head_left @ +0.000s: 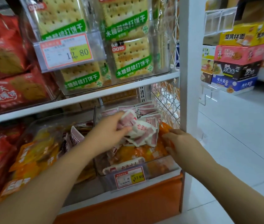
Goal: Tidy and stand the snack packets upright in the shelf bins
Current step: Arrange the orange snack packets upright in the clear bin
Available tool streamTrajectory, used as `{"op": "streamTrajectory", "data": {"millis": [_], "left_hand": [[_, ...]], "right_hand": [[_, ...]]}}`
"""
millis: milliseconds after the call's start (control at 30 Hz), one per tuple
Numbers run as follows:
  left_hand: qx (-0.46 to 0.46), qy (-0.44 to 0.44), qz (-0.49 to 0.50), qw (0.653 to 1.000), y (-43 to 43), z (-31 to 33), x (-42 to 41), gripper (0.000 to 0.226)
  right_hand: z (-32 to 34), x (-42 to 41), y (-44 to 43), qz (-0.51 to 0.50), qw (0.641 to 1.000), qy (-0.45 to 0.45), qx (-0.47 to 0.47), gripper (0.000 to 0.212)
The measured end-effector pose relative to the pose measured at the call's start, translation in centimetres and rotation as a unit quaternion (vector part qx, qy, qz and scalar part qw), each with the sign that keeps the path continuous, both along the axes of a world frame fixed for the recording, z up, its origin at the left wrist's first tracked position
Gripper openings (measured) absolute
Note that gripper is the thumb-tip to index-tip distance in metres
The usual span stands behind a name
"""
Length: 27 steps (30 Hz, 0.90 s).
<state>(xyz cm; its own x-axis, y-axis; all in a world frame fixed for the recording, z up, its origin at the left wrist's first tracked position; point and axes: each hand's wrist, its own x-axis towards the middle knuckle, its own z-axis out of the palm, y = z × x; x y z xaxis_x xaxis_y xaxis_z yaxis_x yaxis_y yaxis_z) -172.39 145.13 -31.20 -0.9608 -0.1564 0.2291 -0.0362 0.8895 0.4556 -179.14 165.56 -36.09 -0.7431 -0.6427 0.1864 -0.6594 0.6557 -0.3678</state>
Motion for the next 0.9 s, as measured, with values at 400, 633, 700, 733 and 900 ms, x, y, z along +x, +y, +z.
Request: {"op": "streamTrajectory", "data": {"millis": [400,633,700,733,900], "left_hand": [[-0.170,-0.036,0.203,0.964,-3.4,-1.4,-1.2,0.071],[-0.266,-0.041,-0.150,0.951,1.1,-2.5,-3.0,0.068],[-0.281,-0.089,-0.159,0.942,1.8,-3.4,-3.9,0.084],[-0.285,-0.092,-0.158,0.941,1.8,-3.8,-4.3,0.086],[-0.195,0.010,-0.120,0.973,-0.4,-2.9,-5.0,0.047]], "right_hand": [[-1.2,-1.6,-2.1,-0.029,0.994,0.015,0.101,0.034],[-1.5,-1.7,-1.1,0.006,1.000,0.012,0.004,0.036],[-1.8,-2.0,-0.9,0.008,1.000,0.005,-0.017,0.035],[-2.0,-2.0,-0.8,0.008,1.000,0.001,-0.026,0.034],[-1.6,-1.8,-0.5,0.016,0.996,-0.045,-0.073,0.031]]}}
